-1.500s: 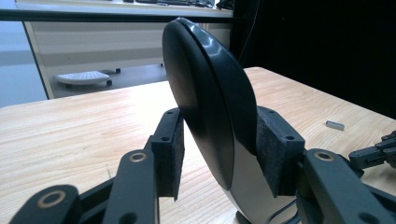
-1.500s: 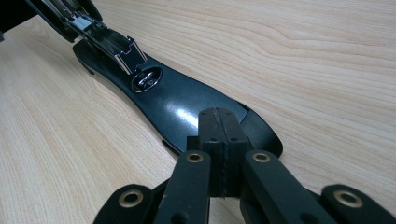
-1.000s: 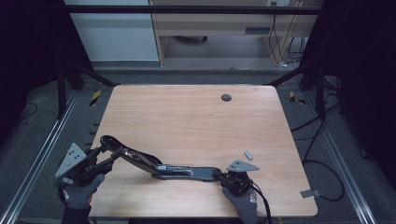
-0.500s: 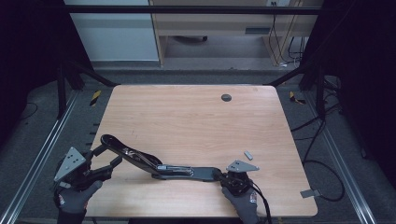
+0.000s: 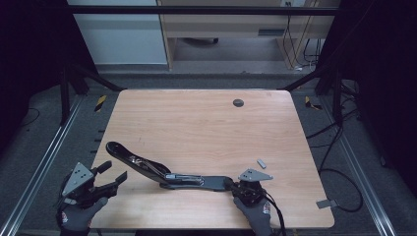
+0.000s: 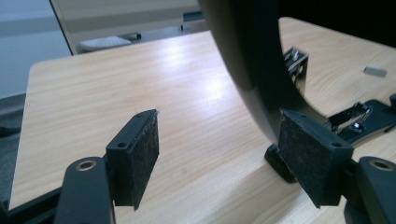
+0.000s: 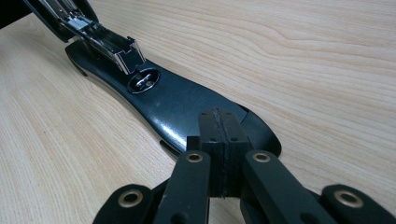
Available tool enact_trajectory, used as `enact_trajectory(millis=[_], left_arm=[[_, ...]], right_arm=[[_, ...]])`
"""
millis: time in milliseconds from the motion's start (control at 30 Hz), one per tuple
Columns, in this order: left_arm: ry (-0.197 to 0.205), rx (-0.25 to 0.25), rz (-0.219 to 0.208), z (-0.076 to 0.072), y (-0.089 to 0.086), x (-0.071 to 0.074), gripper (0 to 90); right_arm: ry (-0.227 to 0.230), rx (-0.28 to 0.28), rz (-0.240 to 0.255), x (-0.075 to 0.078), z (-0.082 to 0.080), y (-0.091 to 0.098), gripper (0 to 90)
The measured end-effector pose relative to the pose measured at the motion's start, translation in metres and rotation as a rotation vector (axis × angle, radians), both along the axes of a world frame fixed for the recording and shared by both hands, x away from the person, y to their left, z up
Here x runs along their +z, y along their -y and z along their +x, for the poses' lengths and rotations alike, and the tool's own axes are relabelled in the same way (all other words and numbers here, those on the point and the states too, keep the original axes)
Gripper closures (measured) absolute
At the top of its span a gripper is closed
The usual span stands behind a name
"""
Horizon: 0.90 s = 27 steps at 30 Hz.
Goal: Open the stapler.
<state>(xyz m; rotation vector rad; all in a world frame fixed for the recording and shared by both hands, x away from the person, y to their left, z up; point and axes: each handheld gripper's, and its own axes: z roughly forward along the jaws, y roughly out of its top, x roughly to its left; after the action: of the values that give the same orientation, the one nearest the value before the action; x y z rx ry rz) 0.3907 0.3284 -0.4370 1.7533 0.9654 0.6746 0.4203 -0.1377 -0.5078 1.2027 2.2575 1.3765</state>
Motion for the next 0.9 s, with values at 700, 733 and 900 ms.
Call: enact_trajectory(millis=[700, 733, 900], left_arm=[[-0.074, 0.038, 0.075, 0.005, 0.010, -0.034, 41.1], [-0.078, 0.041, 0.078, 0.005, 0.011, -0.035, 42.5], [-0.095, 0.038, 0.100, 0.006, 0.017, -0.041, 46.2]], right_arm=[[0.062, -0.014, 0.005, 0.015, -0.005, 0.001, 87.9], [0.061, -0.016, 0.005, 0.016, -0.005, 0.003, 87.5], [0.071, -0.036, 0.005, 0.021, -0.005, 0.012, 85.4]])
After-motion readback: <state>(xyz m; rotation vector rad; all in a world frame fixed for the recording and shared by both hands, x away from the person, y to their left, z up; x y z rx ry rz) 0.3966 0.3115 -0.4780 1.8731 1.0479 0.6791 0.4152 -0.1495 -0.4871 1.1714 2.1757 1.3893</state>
